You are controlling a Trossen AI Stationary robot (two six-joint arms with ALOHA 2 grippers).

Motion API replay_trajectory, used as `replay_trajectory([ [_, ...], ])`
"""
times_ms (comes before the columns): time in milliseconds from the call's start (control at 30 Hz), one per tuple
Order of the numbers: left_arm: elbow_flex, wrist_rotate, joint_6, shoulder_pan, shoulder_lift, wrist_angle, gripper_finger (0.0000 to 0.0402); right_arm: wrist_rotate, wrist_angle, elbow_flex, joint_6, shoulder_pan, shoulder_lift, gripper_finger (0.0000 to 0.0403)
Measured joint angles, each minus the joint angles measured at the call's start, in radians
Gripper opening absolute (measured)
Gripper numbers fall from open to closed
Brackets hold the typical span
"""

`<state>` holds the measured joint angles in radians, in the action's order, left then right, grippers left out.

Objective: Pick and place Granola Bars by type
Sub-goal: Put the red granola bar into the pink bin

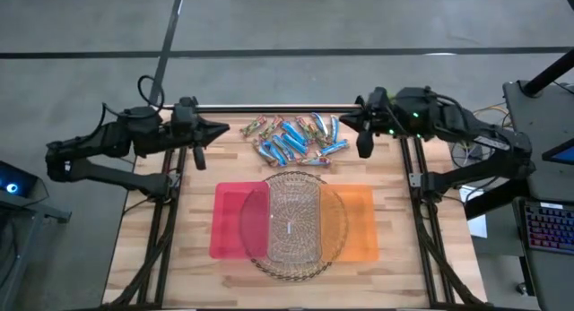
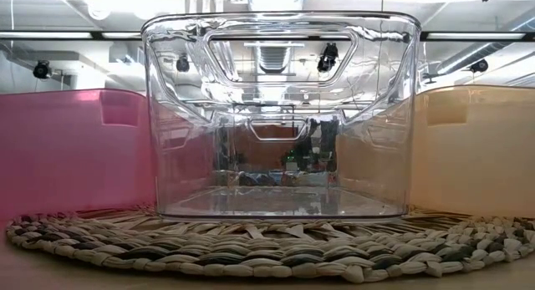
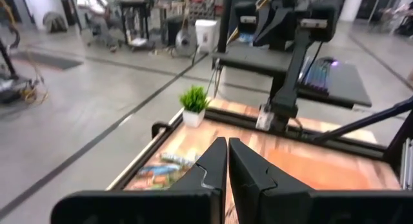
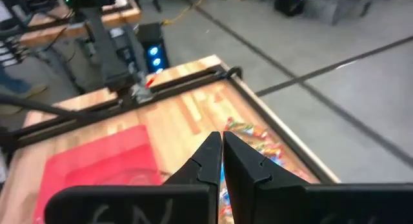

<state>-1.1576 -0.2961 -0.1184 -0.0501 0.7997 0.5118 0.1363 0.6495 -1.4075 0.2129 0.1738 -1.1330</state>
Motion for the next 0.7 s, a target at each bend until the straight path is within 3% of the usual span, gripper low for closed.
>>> replay_trajectory([
  [233, 0.0, 0.024, -0.038, -0.029, 0.037, 0.062, 0.0, -0.162, 0.015, 0.007, -0.04, 0.115, -0.076, 0.0009],
  [700, 0.0, 0.033, -0.047, -0.053, 0.142, 0.073, 0.0, -0.271, 0.058, 0.008, -0.15, 0.183, -0.186, 0.0008],
])
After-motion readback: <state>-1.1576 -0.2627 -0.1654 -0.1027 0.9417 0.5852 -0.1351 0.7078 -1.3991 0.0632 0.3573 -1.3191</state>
